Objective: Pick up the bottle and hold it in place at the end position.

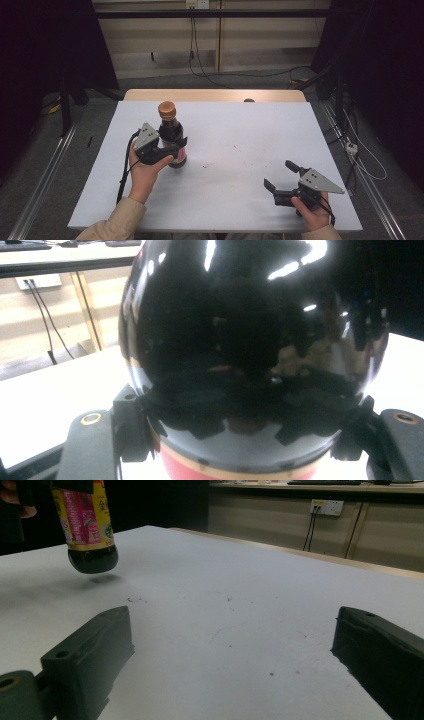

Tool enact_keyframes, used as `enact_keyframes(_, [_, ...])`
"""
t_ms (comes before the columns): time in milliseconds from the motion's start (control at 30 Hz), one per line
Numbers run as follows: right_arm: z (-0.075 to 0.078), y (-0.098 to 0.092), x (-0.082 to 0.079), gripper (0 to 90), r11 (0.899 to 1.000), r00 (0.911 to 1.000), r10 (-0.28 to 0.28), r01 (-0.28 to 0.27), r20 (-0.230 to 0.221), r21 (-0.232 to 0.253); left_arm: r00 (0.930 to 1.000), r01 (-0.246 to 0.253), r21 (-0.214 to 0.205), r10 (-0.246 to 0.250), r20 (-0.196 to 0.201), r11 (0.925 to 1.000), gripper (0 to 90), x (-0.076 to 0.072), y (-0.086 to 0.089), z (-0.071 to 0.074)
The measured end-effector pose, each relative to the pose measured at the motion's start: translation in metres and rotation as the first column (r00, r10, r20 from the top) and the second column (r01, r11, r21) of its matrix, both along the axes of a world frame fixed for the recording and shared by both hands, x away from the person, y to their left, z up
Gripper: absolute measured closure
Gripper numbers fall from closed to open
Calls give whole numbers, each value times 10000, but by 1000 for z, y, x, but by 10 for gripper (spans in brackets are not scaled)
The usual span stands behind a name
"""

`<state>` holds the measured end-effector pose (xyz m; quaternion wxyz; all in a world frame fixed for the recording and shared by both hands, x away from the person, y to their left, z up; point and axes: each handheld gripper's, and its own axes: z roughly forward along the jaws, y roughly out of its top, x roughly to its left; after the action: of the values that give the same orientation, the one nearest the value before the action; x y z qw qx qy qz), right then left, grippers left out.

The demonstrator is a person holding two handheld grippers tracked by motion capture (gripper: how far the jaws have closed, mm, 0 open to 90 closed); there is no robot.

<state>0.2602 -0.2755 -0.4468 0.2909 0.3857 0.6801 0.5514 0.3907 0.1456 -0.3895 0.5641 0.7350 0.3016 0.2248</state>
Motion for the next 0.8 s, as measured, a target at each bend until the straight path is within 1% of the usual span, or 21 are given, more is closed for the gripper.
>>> enact_keyframes(33, [0, 0, 0, 22, 10000, 10000, 2, -2, -11, 0, 10000, 60, 23, -61, 62, 10000, 303, 2, -3, 0])
enact_keyframes(100, [0, 0, 0, 22, 10000, 10000, 11, -11, -21, -4, 9999, 100, 26, -100, 49, 9999, 303, 2, -4, 0])
enact_keyframes(133, [0, 0, 0, 22, 10000, 10000, 22, -22, -22, -22, 9999, 99, -152, -100, -74, 9998, 303, 2, -7, 0])
enact_keyframes(167, [0, 0, 0, 22, 10000, 10000, 22, -22, -22, -22, 9999, 133, -33, -133, 9, 9999, 303, 4, -7, 0])
enact_keyframes(233, [0, 0, 0, 22, 10000, 10000, 18, -18, -20, 15, 9998, 169, 40, -170, 68, 9998, 303, 6, -9, 1])
enact_keyframes(300, [0, -1, -1, 22, 10000, 10000, 10, -10, -22, -3, 9998, 182, -37, -182, 31, 9998, 303, 7, -12, 1])
enact_keyframes(467, [0, -1, -1, 22, 10000, 10000, -18, 18, 0, 19, 9997, 223, -75, -222, 35, 9997, 303, 12, -18, 2])
enact_keyframes(500, [0, -1, -1, 22, 10000, 10000, -30, 30, -30, 26, 9996, 294, 3, -294, 36, 9996, 303, 14, -20, 3])
enact_keyframes(567, [0, -1, -1, 22, 10000, 10000, -50, 50, -43, 80, 9995, 317, -36, -316, 35, 9995, 303, 14, -22, 3])
enact_keyframes(800, [0, -2, -1, 22, 10000, 10000, -61, 61, 6, 46, 9986, 527, 84, -527, 8, 9986, 303, 19, -31, 2])
